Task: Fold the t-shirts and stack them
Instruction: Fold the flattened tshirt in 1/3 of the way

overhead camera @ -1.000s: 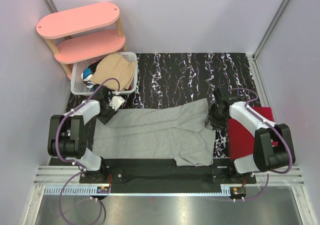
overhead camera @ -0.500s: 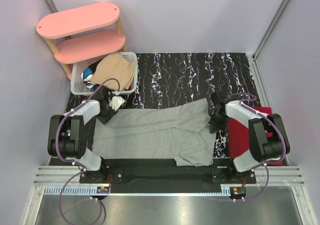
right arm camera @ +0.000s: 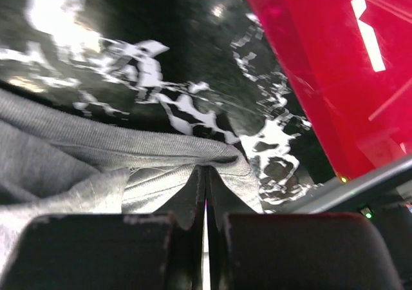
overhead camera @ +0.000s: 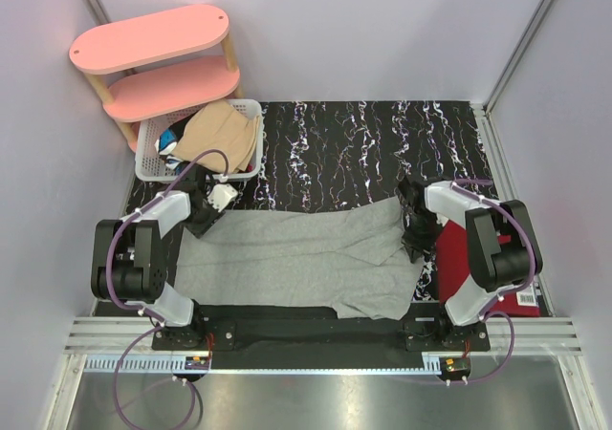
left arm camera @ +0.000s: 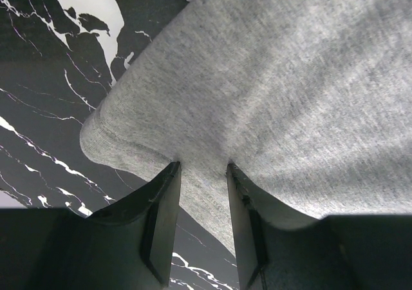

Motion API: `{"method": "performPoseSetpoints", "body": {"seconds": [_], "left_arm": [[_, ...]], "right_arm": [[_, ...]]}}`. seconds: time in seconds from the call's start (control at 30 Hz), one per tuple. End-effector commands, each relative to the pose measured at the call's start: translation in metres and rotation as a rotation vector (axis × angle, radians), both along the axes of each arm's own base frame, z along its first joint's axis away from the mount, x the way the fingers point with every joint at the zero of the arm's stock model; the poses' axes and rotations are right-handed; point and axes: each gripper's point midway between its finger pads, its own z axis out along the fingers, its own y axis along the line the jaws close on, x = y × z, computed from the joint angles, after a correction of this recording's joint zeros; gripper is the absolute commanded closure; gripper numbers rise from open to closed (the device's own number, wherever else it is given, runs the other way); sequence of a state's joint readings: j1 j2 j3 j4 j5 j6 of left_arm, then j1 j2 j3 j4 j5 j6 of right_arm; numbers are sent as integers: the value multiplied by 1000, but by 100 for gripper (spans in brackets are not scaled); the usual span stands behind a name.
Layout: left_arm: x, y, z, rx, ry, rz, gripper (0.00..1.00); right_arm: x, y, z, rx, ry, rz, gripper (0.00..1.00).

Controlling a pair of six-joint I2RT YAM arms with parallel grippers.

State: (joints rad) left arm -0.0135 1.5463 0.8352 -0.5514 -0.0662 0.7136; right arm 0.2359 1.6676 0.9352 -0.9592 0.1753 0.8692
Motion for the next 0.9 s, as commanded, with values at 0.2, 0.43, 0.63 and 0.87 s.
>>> {"method": "performPoseSetpoints", "body": {"seconds": [0.2,0.43,0.63,0.87], "left_arm": [[5,16,8,33,-15,28,60],[13,2,24,-42,-41,41,60],[21,-16,45,-126,-75,50,60],[22,-14,47,-118,-70,56,60]], "right_arm": [[14,-10,73,-49,-133,11,100],[83,13,121,48,-357,75,95],[112,40,86,147,-286,121,95],[120,63,57,266,-253,168,95]]}}
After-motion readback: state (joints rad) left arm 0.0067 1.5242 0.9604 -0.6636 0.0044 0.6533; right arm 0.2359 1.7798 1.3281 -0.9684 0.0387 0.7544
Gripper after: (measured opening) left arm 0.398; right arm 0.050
